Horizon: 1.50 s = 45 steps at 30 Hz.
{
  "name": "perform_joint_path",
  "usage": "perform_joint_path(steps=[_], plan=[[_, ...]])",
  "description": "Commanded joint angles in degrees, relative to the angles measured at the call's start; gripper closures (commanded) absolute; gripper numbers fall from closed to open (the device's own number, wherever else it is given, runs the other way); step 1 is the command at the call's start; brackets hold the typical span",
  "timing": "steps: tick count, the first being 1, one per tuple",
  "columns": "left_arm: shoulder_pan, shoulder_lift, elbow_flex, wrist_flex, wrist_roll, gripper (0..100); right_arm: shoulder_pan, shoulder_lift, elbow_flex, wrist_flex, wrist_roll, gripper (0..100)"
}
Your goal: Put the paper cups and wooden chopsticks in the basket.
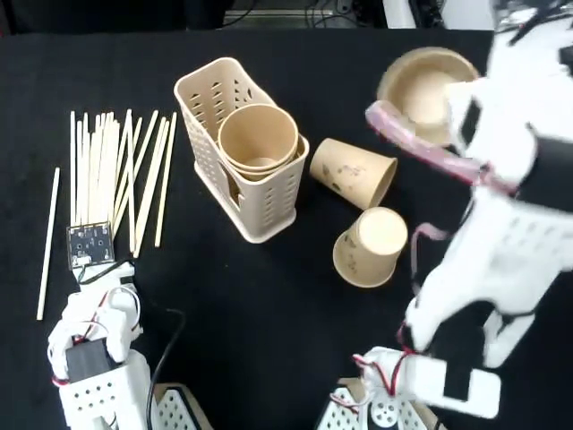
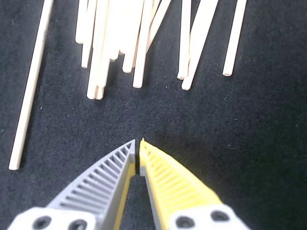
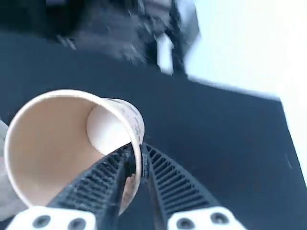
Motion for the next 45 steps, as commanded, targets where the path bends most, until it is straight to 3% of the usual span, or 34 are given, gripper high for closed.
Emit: perform_joint_path(steps=[1,6,10,23,30,45], plan=[[-0.4,-0.09,1.01,0.18,0.0,97,-9.58,-4.79,-2.59,2.11,-5.27,98.7],[-0.4,-0.09,1.01,0.18,0.0,97,-23.91,-8.31,4.18,2.11,-8.88,98.7],[-0.4,-0.09,1.01,0.18,0.0,97,-29.19,-8.48,7.96,2.02,-8.97,98.7],[-0.4,-0.09,1.01,0.18,0.0,97,-32.53,-8.4,18.33,0.35,-8.88,98.7],[-0.4,-0.09,1.01,0.18,0.0,97,-29.63,-8.4,23.87,-5.19,-8.79,98.6],[-0.4,-0.09,1.01,0.18,0.0,97,-29.71,-8.48,15.16,-7.56,-9.32,98.6]])
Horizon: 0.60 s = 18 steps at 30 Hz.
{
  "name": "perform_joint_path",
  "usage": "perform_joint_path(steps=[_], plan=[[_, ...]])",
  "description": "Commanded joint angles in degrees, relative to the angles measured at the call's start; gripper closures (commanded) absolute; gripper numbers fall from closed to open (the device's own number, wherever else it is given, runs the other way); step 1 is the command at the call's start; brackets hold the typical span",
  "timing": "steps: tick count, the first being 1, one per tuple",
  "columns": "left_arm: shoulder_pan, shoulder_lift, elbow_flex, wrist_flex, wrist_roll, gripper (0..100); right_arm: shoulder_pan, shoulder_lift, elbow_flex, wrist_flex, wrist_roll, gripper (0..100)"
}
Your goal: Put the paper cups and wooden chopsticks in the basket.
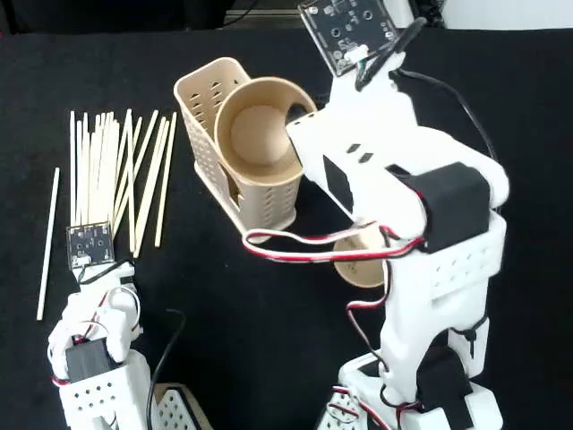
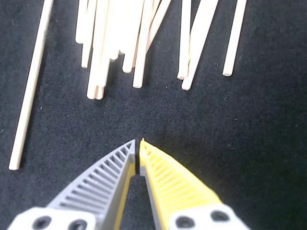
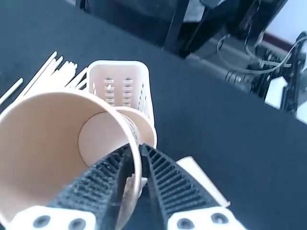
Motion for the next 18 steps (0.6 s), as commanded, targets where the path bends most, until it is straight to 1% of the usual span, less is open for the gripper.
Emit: perform_joint_path(steps=[1,8,15,16,18], plan=[[-0.4,-0.09,1.01,0.18,0.0,97,0.09,-1.27,-0.48,-3.16,-0.53,98.6],[-0.4,-0.09,1.01,0.18,0.0,97,1.05,-1.27,12.97,-12.13,0.44,98.6],[-0.4,-0.09,1.01,0.18,0.0,97,1.23,-1.27,16.48,-12.22,0.79,98.2],[-0.4,-0.09,1.01,0.18,0.0,97,1.14,-1.27,16.48,-12.13,0.79,96.7],[-0.4,-0.09,1.01,0.18,0.0,97,0.97,-1.36,16.48,-12.13,0.44,87.4]])
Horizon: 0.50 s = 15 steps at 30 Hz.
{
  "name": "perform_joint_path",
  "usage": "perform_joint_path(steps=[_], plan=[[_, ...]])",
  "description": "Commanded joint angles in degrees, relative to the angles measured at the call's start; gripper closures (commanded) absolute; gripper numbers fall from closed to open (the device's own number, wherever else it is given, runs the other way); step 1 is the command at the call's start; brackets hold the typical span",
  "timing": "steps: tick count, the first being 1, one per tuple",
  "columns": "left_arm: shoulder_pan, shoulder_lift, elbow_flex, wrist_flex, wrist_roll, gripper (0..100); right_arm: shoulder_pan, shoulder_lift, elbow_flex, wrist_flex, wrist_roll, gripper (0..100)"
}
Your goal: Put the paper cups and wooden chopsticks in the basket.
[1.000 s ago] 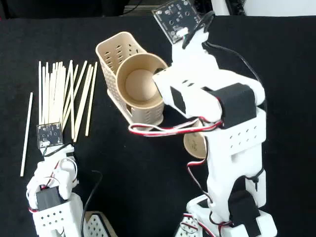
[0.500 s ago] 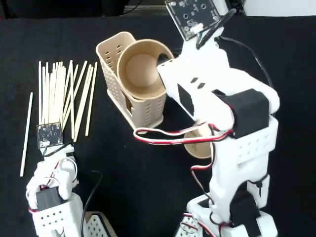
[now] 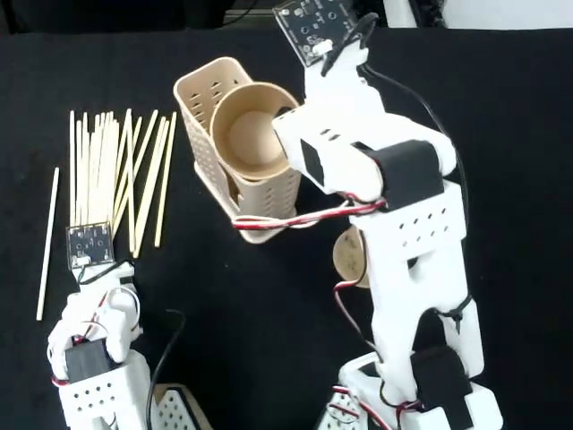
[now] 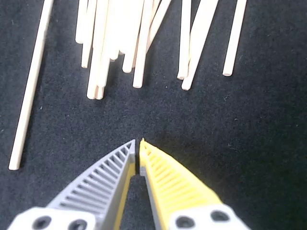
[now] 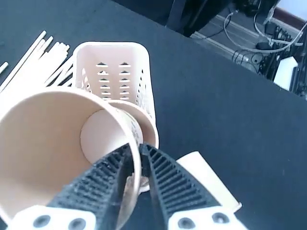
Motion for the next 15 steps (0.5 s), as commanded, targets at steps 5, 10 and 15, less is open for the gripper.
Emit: perform_joint_path(steps=[5,10,15], plan=[[-0.4,-0.09,1.01,0.18,0.0,97,-0.53,-1.71,0.13,-0.79,1.76,70.2],[-0.4,-0.09,1.01,0.18,0.0,97,-0.35,-3.38,-3.03,-0.7,3.87,70.1],[-0.4,-0.09,1.01,0.18,0.0,97,-0.97,-6.55,-4.18,3.34,8.7,70.1]])
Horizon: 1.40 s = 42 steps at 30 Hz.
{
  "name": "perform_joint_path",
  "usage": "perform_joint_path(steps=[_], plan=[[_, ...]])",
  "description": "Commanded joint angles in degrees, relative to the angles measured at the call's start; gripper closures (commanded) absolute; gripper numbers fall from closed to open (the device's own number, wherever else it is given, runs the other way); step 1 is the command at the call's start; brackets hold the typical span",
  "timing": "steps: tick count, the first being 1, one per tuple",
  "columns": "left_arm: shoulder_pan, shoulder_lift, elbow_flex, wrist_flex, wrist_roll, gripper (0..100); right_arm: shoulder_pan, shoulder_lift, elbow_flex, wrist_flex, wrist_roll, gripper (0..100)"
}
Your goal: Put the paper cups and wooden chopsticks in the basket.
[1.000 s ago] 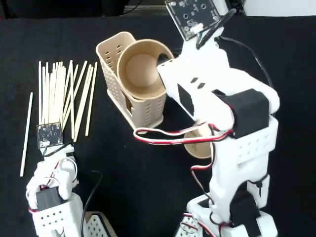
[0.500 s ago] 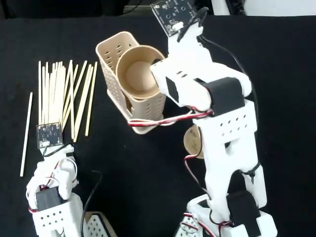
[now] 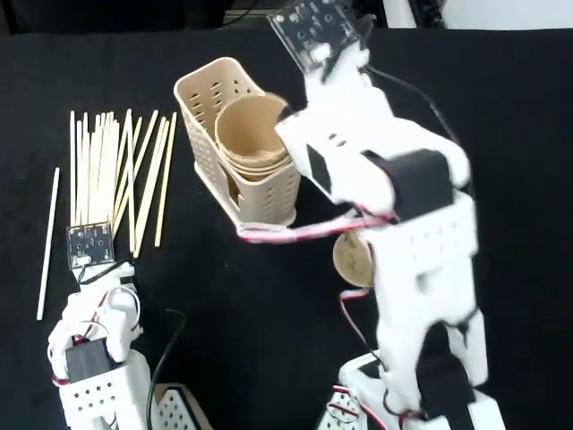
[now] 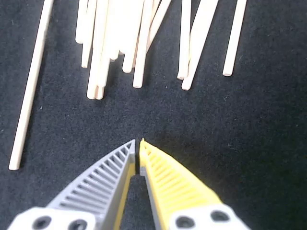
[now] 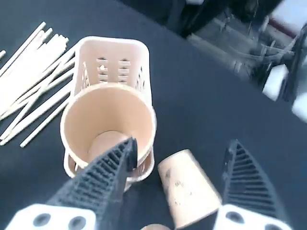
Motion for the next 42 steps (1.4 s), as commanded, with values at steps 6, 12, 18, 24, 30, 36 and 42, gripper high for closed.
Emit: perform_joint_path(steps=[6,12,18,24,30,36,42], plan=[[-0.4,-0.09,1.01,0.18,0.0,97,1.85,-4.97,-2.59,8.79,7.91,70.2],[-0.4,-0.09,1.01,0.18,0.0,97,7.91,-8.04,10.33,15.91,20.04,70.2],[-0.4,-0.09,1.01,0.18,0.0,97,23.12,-11.38,28.18,1.49,32.79,70.2],[-0.4,-0.09,1.01,0.18,0.0,97,31.91,-11.65,48.22,-19.43,53.36,70.3],[-0.4,-0.09,1.01,0.18,0.0,97,29.89,-11.3,60.62,-36.57,56.26,70.3],[-0.4,-0.09,1.01,0.18,0.0,97,29.1,-5.93,65.01,-48.53,56.09,70.3],[-0.4,-0.09,1.01,0.18,0.0,97,28.84,2.68,64.92,-57.76,55.91,76.1]])
